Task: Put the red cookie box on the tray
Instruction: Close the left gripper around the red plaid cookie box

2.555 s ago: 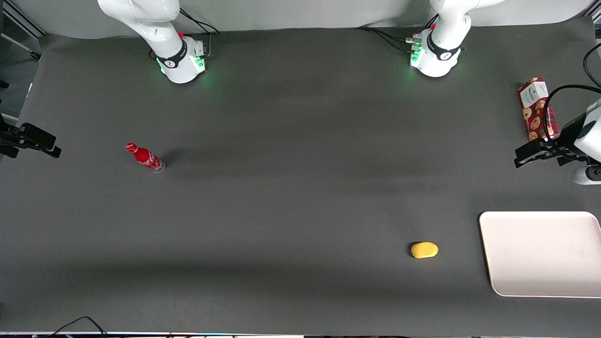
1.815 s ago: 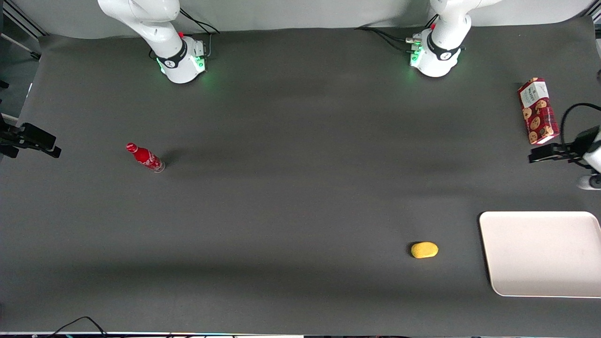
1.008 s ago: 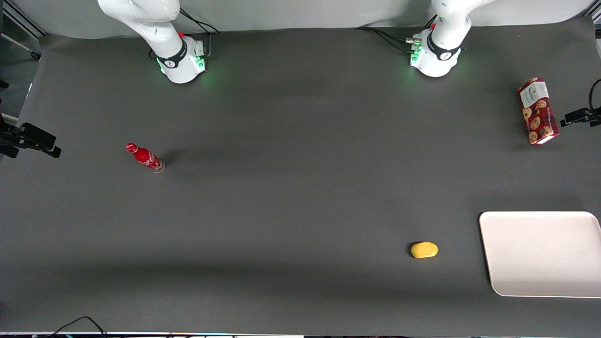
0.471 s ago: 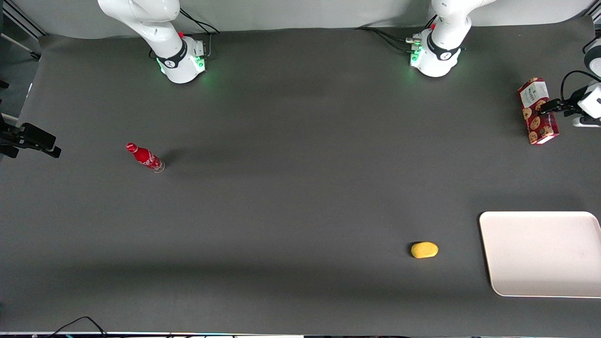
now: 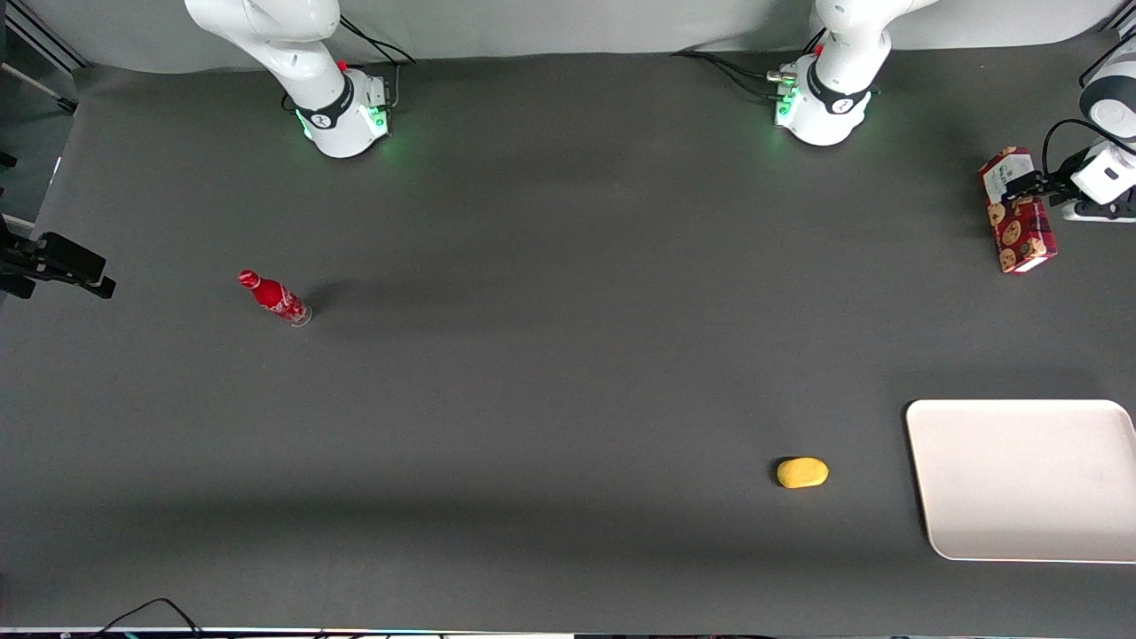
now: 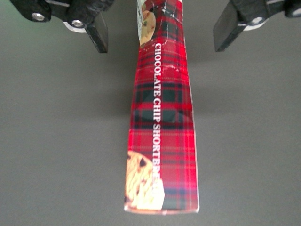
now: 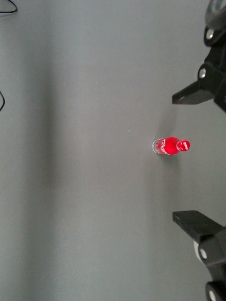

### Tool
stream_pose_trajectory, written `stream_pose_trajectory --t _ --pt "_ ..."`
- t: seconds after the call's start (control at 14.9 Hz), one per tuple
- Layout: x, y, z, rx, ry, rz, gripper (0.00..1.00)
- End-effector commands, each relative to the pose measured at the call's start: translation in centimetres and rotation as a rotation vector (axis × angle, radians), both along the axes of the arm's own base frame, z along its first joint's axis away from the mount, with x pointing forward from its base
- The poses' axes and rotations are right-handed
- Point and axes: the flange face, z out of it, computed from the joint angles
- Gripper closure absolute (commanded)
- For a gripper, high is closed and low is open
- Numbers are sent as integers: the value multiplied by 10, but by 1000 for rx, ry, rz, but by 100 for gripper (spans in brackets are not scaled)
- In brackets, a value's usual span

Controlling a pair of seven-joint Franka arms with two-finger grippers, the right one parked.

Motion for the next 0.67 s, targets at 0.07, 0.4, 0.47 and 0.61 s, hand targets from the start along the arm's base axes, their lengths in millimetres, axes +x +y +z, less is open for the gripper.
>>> stream_pose_trajectory --t 0.07,0.4,0.47,0.61 --pt "-12 -5 2 14 -29 -23 30" --pt "-11 -7 -3 4 -14 -27 95" --pt "-11 -8 -5 4 -10 -29 100" --pt "-8 -9 -5 4 -11 -30 100"
